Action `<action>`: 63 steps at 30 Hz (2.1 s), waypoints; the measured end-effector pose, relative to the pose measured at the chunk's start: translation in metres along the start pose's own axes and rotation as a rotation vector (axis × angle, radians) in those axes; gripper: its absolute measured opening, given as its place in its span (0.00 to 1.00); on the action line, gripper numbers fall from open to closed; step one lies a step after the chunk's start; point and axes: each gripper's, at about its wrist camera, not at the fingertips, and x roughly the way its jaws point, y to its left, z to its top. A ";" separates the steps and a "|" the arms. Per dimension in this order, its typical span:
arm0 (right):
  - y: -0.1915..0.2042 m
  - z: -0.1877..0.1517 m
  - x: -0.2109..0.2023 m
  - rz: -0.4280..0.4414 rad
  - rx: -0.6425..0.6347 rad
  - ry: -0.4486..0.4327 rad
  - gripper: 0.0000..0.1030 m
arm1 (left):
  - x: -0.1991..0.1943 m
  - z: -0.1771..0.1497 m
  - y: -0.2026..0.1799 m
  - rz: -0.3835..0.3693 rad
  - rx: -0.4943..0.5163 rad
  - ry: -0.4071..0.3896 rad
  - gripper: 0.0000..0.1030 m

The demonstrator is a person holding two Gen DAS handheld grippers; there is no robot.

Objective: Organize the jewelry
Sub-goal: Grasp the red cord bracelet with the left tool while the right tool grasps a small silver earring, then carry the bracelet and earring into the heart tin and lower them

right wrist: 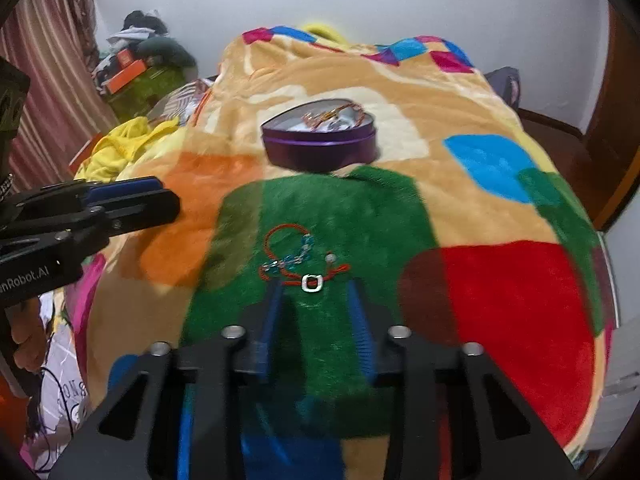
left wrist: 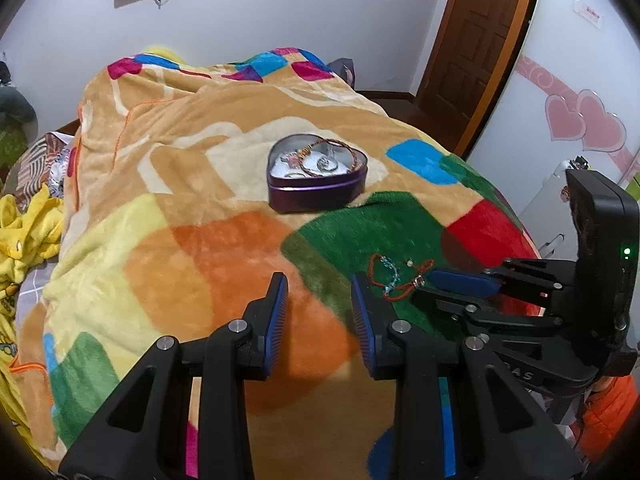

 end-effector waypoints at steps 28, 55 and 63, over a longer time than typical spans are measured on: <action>-0.028 -0.002 -0.018 -0.021 0.042 -0.060 0.09 | 0.058 -0.002 -0.036 -0.102 0.017 0.111 0.09; -0.014 0.032 -0.043 -0.024 0.027 -0.181 0.09 | -0.014 0.036 -0.019 -0.050 0.003 -0.109 0.06; -0.006 0.047 -0.043 -0.013 0.006 -0.210 0.09 | -0.033 0.058 -0.006 -0.027 -0.006 -0.193 0.06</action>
